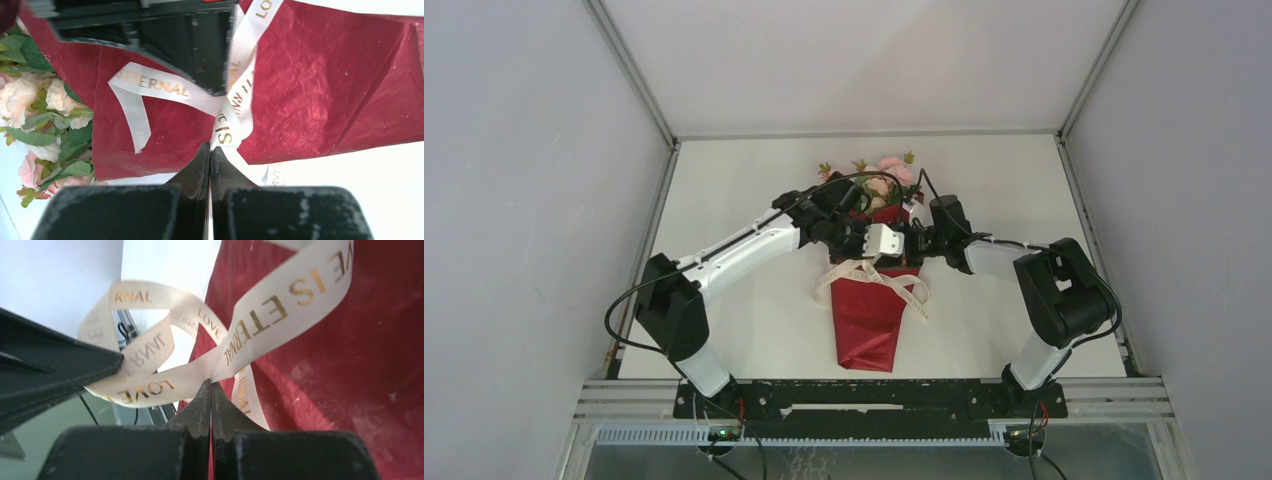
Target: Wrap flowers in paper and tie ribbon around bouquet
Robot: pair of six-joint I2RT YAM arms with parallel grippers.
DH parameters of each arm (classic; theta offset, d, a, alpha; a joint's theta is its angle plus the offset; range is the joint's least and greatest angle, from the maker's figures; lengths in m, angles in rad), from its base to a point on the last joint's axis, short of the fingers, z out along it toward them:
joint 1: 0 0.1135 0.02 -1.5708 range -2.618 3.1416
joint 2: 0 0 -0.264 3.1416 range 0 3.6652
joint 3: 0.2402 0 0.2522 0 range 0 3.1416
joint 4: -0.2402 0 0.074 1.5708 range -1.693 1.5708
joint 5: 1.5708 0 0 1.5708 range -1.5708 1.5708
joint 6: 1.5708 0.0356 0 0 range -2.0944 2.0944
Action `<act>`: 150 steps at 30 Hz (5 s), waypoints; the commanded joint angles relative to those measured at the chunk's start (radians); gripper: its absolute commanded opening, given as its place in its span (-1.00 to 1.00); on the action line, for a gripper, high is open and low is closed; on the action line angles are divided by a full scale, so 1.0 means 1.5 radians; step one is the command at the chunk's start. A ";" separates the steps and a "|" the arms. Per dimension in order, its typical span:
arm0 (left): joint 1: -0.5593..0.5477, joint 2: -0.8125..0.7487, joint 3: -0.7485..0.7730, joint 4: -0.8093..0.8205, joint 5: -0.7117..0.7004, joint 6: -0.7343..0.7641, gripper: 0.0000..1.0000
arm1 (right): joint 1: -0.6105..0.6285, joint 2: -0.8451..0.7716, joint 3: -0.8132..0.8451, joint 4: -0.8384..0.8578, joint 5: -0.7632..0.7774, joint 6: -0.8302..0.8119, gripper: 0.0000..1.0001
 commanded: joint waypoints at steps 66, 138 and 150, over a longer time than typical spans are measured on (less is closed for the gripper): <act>0.009 -0.024 0.068 0.014 0.077 -0.197 -1.00 | 0.011 0.063 0.153 -0.366 -0.063 -0.141 -0.35; 0.056 0.051 0.040 0.136 0.070 -0.339 -1.00 | 0.288 -0.516 -0.377 0.188 0.677 -0.141 0.22; 0.056 0.051 0.036 0.135 0.073 -0.345 -1.00 | 0.317 -0.322 -0.317 0.276 0.651 -0.135 0.16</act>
